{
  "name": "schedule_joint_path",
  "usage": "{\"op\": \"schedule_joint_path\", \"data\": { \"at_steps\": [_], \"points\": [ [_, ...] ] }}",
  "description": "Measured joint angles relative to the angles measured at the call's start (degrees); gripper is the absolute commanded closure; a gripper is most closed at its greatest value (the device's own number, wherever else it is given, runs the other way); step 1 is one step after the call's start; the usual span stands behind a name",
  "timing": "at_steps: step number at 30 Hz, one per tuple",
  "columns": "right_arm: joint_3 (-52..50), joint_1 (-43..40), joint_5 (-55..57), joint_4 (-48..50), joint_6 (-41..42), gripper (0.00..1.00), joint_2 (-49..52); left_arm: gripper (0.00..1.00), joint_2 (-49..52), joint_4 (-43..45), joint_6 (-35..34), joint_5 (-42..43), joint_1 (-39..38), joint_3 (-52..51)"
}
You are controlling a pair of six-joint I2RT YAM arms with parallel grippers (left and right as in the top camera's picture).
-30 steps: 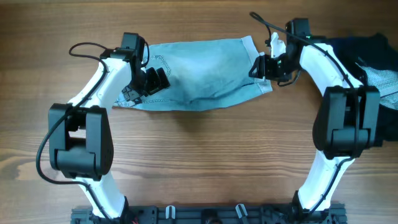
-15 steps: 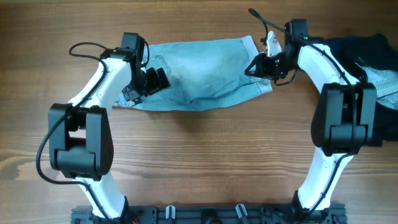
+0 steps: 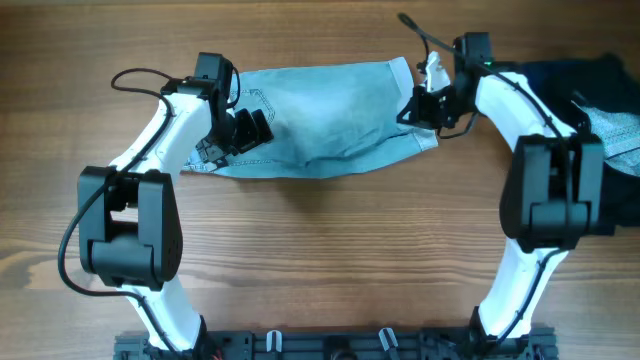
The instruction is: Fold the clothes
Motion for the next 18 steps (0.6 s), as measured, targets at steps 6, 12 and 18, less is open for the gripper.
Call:
{"op": "schedule_joint_path", "data": {
  "at_steps": [6, 12, 18],
  "points": [
    [-0.02, -0.5, 2.95, -5.7, 0.42, 0.96, -14.8, 0.0, 0.0, 0.09, 0.0, -0.07, 0.0, 0.0],
    [-0.09, -0.55, 5.09, -12.33, 1.75, 0.96, -15.65, 0.0, 0.0, -0.22, 0.0, -0.63, 0.0, 0.0],
    [-0.09, -0.57, 14.36, -16.63, 4.26, 0.96, -15.65, 0.0, 0.0, -4.2, 1.44, -0.66, 0.0, 0.0]
  ]
}}
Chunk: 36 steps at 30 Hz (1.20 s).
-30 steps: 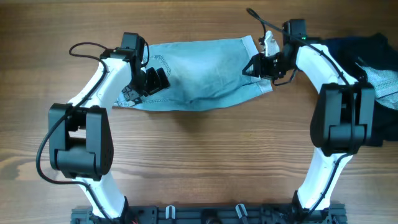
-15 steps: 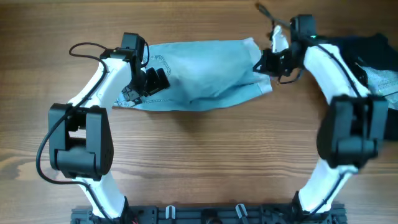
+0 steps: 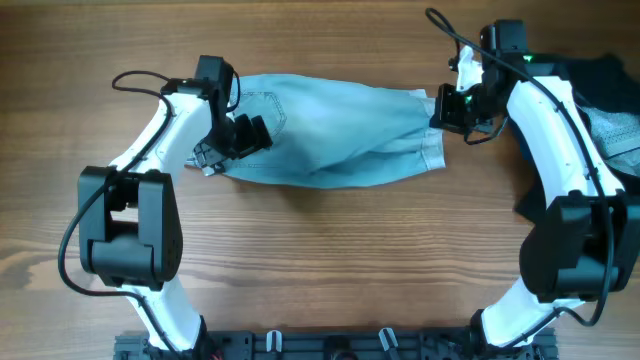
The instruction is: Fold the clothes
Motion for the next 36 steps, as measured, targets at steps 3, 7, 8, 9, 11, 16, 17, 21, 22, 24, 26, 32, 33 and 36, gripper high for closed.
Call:
{"op": "schedule_joint_path", "data": {
  "at_steps": [3, 7, 8, 9, 11, 16, 17, 21, 22, 24, 26, 32, 33, 36],
  "points": [
    [0.0, -0.11, 4.33, -1.25, 1.97, 0.96, 0.0, 0.0, 0.0, -3.67, 0.96, 0.0, 0.07, -0.09],
    [-0.13, -0.5, 8.94, -3.65, 3.82, 0.96, 0.0, 0.0, 0.0, -5.11, 1.14, 0.02, 1.36, -0.09],
    [-0.61, -0.52, 9.53, -3.96, 3.87, 0.96, 0.0, 0.0, 0.0, -5.11, 1.16, 0.02, 2.08, -0.09],
    [-1.6, -0.55, 10.36, -4.26, 3.93, 0.96, 0.0, 0.0, 0.0, -5.27, 1.14, 0.0, 2.84, -0.09],
    [-3.5, -0.55, 11.61, -5.6, 4.07, 0.96, 0.0, 0.01, 0.0, -5.35, 1.14, -0.02, 4.22, -0.09],
    [-4.17, -0.66, 15.45, -10.99, 5.57, 0.04, 0.0, 0.0, -1.01, -5.42, 2.08, 0.48, 4.68, -0.09],
    [-4.2, -0.72, 16.02, -12.0, 5.44, 0.01, 0.0, 0.0, -1.7, -5.27, 2.34, 0.79, 4.68, -0.09],
    [-4.24, -0.74, 17.09, -12.9, 4.87, 0.01, 0.0, 0.0, -4.13, -3.04, 2.64, 3.3, 3.74, 0.02],
    [-4.24, -0.74, 17.09, -12.11, 4.87, 0.0, 0.0, 0.0, -4.13, -2.38, 2.64, 3.56, 3.23, 0.02],
    [-4.28, -0.74, 17.07, -8.68, 4.87, 0.01, 0.0, 0.0, -4.13, -0.42, 2.64, 4.2, 1.11, 0.04],
    [-4.42, -0.74, 16.83, -4.35, 4.85, 0.0, 0.0, 0.0, -4.13, 1.46, 2.64, 4.59, -1.16, 0.02],
    [-4.46, -2.25, 8.57, 5.68, 0.68, 0.01, 0.04, 0.0, -4.07, 4.42, 2.47, 4.92, -4.09, 0.04],
    [-4.48, -2.97, 7.15, 6.23, -0.09, 0.01, 0.09, 0.01, -3.93, 5.07, 2.38, 5.03, -4.07, 0.04],
    [-4.46, -6.05, 2.82, 6.86, -2.03, 0.01, 1.95, 0.01, -2.8, 7.43, 2.38, 5.25, -4.07, 0.04]
  ]
}}
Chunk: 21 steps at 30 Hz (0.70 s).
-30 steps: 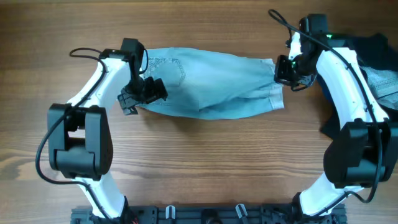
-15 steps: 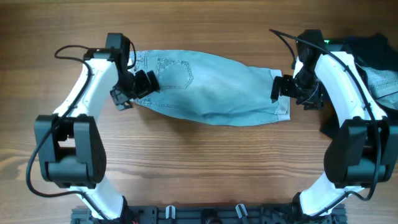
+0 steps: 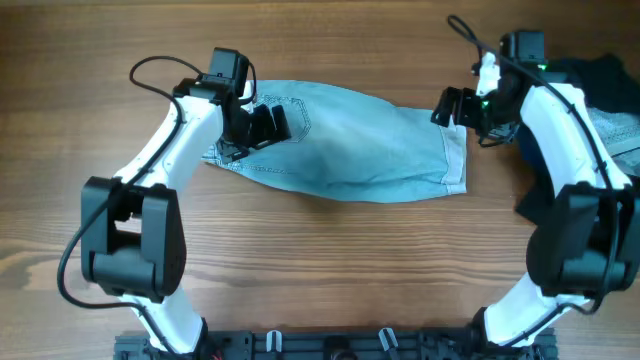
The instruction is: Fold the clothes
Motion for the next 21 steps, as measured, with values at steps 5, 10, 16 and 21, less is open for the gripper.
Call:
{"op": "schedule_joint_path", "data": {
  "at_steps": [5, 10, 16, 21],
  "points": [
    [0.0, -3.5, -9.64, 2.01, -2.34, 0.02, 7.21, 0.01, 0.66, 3.82, 0.0, 0.2, 0.0, 0.0],
    [-0.02, -3.58, -19.12, 4.26, -4.33, 0.08, 12.0, 0.0, 1.05, 4.13, 0.0, 0.2, 0.0, 0.0],
    [-0.02, -3.58, -23.45, 5.86, -4.83, 0.49, 12.72, 0.0, 3.78, 4.33, 0.0, 0.37, 0.0, 0.0],
    [-0.04, -3.58, -25.44, 7.45, -4.39, 0.96, 12.72, 0.0, 4.04, 3.87, 0.0, -0.28, -0.02, 0.0]
  ]
}}
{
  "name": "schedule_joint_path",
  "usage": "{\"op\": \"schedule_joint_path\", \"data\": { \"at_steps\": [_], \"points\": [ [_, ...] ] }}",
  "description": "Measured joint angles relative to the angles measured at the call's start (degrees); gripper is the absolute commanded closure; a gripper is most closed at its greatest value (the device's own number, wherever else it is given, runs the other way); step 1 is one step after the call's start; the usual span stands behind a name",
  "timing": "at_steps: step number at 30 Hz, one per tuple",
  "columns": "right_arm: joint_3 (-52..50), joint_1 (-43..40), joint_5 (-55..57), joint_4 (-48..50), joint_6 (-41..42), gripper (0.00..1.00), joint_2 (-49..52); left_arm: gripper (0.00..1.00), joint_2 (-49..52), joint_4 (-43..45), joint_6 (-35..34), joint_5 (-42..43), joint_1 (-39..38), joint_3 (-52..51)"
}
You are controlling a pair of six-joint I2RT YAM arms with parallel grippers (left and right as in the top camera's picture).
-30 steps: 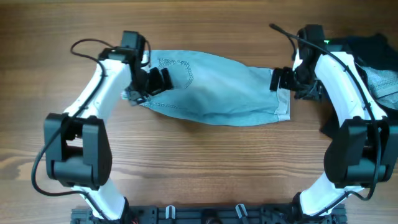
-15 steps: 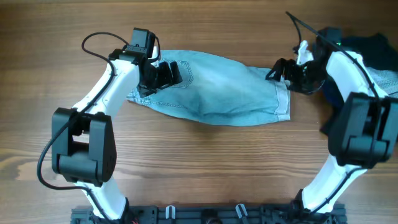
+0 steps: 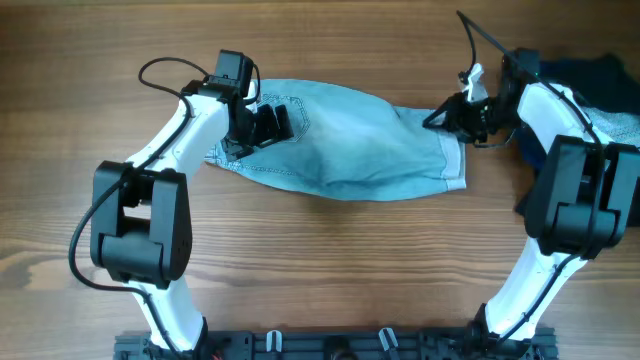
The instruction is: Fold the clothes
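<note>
A light blue denim garment (image 3: 350, 150) lies spread across the middle of the wooden table, its pocket and waistband end to the left and its hem to the right. My left gripper (image 3: 272, 124) sits on the pocket end, its fingers closed on the cloth there. At the garment's upper right corner, my right gripper (image 3: 438, 118) points left with its fingers pinching the cloth edge, which bunches slightly toward it.
A pile of dark clothes (image 3: 590, 75) lies at the right edge of the table, partly behind the right arm, with a grey patterned cloth (image 3: 625, 135) beside it. Black cables arc above both wrists. Bare wood (image 3: 330, 260) fills the front of the table.
The right gripper has turned and dropped slightly toward the garment's upper right corner. The left gripper shifted a little right. The garment lies almost as before.
At first the garment lay crumpled further left, held at both ends. Then it was stretched out longer to the right. By the last earlier moment it had shifted right and flattened, and it now rests there with both grippers at its ends.
</note>
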Motion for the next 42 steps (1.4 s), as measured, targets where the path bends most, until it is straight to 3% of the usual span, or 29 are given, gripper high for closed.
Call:
{"op": "schedule_joint_path", "data": {
  "at_steps": [9, 13, 25, 27, 28, 30, 37, 42],
  "points": [
    [1.33, -0.98, 5.03, 1.99, 4.48, 0.96, 0.24, 0.03, 0.04, -1.09, -0.04, -3.89, -0.07, 0.0],
    [3.67, -1.33, 10.12, 1.62, 4.96, 0.96, 0.31, 0.05, 0.07, -1.49, -3.3, -6.67, -0.15, 0.0],
    [10.14, -1.33, 21.24, -22.27, 7.91, 0.96, 0.02, 0.04, 0.04, -2.4, -6.1, -9.51, -0.42, 0.15],
    [10.16, -1.29, 24.7, -25.88, 8.72, 0.87, 0.0, 0.04, 0.04, -2.43, -6.27, -9.49, -0.52, 0.15],
    [10.16, -1.25, 26.25, -27.36, 9.44, 0.69, -0.02, 0.03, 0.04, -2.38, -6.32, -9.49, -0.57, 0.17],
    [10.21, -1.55, 31.74, -29.62, 10.43, 0.62, -0.04, 0.03, 0.04, -2.54, -6.49, -9.94, -0.48, 0.22],
    [10.23, -2.89, 38.77, -36.44, 11.58, 0.53, -0.04, 0.02, 0.07, -3.08, -6.47, -12.35, 1.95, 0.22],
    [10.23, -2.56, 23.96, -37.73, 1.97, 0.52, -0.28, 0.01, 0.07, -3.13, -6.47, -12.48, 1.92, 0.22]
  ]
}}
